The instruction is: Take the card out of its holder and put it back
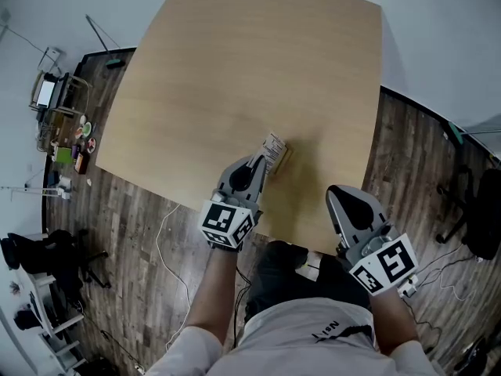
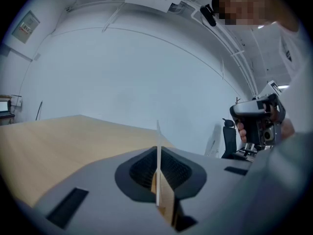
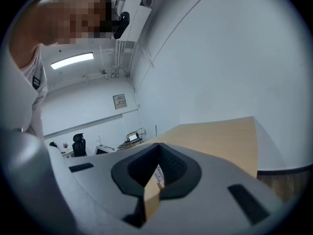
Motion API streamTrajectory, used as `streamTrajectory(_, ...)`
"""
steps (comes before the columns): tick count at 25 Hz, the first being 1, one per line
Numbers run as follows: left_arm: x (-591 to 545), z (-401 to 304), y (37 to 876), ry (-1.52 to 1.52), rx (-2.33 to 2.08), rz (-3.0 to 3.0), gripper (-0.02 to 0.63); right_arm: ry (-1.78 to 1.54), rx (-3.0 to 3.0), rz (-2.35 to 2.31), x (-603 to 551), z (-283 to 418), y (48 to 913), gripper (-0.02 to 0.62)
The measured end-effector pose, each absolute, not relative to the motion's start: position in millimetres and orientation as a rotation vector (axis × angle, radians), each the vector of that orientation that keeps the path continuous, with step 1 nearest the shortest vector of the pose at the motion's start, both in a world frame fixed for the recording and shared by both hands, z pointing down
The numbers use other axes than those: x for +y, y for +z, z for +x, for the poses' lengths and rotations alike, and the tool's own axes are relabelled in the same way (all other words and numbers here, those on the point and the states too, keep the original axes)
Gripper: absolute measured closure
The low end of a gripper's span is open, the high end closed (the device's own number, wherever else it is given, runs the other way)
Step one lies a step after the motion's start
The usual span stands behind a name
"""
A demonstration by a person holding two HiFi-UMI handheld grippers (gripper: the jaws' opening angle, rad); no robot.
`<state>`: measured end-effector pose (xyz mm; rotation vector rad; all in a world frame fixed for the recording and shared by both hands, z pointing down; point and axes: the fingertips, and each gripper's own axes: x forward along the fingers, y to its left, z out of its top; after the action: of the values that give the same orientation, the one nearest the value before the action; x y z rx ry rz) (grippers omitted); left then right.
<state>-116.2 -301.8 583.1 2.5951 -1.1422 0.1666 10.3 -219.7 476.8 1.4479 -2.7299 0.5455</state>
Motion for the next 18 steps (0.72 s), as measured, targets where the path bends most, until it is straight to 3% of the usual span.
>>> streamTrajectory(18,-299.4,-114.6,585.3,0.231,-1.190,2.595,0.580,0.566,-2.701,1.472,-217.4,11.8,480.7,0.581)
